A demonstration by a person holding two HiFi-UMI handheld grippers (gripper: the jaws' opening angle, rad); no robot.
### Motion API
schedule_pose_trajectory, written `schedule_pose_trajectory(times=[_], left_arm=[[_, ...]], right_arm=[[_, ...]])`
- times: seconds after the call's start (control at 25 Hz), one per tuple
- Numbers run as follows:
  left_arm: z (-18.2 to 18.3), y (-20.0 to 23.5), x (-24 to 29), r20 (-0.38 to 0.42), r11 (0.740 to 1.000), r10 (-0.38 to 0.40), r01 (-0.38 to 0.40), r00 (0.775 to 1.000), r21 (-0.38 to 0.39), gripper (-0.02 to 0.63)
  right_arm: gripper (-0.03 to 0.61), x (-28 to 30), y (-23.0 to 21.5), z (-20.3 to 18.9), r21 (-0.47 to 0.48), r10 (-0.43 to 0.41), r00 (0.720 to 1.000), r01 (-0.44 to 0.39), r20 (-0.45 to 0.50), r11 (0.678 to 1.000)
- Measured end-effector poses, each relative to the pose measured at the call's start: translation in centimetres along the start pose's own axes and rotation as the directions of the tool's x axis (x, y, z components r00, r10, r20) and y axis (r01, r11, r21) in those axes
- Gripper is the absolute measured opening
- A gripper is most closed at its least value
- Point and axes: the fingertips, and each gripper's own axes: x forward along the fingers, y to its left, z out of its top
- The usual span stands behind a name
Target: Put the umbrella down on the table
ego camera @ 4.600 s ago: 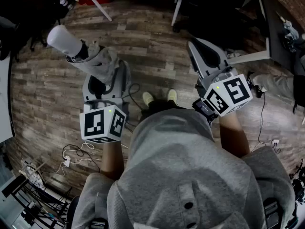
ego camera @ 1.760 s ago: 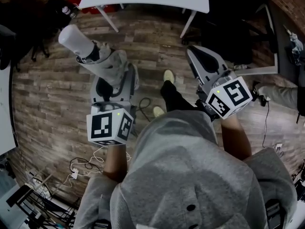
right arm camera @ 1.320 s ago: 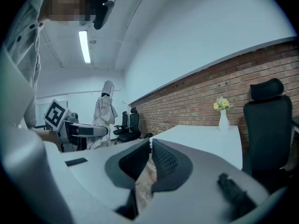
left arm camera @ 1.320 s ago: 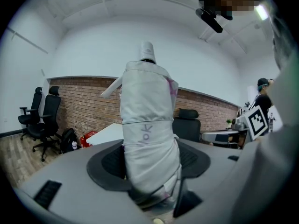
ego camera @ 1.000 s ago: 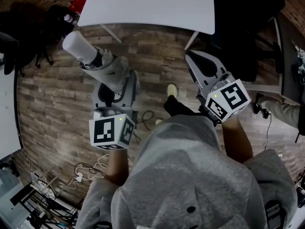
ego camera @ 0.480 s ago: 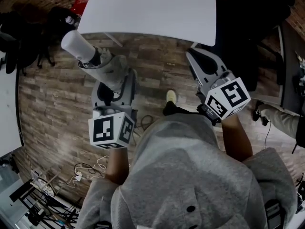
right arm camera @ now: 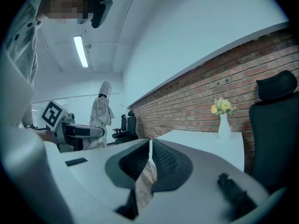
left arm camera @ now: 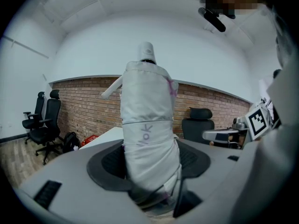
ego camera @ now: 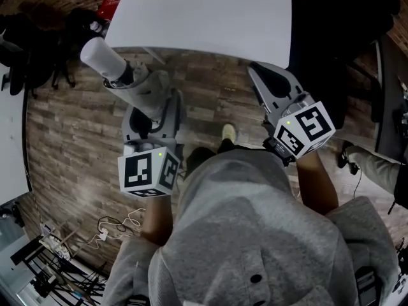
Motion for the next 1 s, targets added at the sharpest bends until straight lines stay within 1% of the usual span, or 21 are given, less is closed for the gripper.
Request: schedule_pose_trajectory(times=[0.2,0.44,0.72,1.0], left_arm=[[0.2,-0.5,0.3,0.007,1.000,0.003,-0.003,1.000,-0.005,0.287],[0.8,-0.5,-0.1,0.019,1.000,0.015,-0.015,1.000,0.010,0.287],[1.3,-0.7,0.1,0.029,1.000,0.012,-0.012,1.000,0.019,0.287],[1.5,-0.1,0.8,0.035,1.000,0.001,-0.002,0.999,0.015,0.287]], right_arm=[[0.035,0.1,-0.2,0.1,-0.008,0.015,1.000,-0.015,-0.004,1.000],[0.035,0.4,0.2,0.5,-0.013,0.032,0.999,-0.032,0.023,0.999],[0.035,0.4,0.3,0.5,-0.022,0.042,0.999,-0.041,0.029,0.999],[0.035,1.1,-0.1,0.9,-0.024,0.027,0.999,-0.026,0.031,0.999]])
